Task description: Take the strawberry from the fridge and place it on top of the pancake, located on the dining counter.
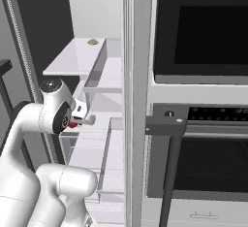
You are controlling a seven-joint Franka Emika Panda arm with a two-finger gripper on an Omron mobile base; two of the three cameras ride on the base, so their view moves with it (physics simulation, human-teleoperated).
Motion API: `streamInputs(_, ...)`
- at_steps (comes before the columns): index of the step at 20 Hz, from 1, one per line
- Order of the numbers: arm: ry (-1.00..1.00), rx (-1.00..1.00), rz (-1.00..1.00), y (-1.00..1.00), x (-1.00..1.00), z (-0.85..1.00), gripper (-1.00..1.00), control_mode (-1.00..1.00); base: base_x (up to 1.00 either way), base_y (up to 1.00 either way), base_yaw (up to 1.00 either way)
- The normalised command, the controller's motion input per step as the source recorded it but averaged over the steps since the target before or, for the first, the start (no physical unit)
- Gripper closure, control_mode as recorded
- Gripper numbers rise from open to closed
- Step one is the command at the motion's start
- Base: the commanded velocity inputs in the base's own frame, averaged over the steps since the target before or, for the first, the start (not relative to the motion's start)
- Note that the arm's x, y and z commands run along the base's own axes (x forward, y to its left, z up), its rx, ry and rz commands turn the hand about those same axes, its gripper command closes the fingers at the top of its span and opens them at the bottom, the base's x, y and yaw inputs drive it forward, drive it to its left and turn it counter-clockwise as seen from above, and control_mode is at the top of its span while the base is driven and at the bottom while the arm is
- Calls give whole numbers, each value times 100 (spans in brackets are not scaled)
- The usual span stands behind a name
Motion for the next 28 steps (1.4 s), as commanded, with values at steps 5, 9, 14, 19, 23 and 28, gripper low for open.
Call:
streamInputs(5, 3, 0, 0, -7, -80, 50, 100, -100, 0, 0, 0)
streamInputs(9, 5, 0, 0, -26, -49, 17, 100, -100, 0, 0, 0)
streamInputs(14, 4, 0, 0, -4, -4, 0, 100, -100, 0, 0, 0)
streamInputs(19, 0, 0, 0, 1, 0, 0, 100, -100, 0, 0, 0)
streamInputs(23, 0, 0, 0, 2, -20, 0, 100, 100, -36, 2, 0)
streamInputs(28, 0, 0, 0, 0, 0, 0, 100, 100, -92, 0, -5)
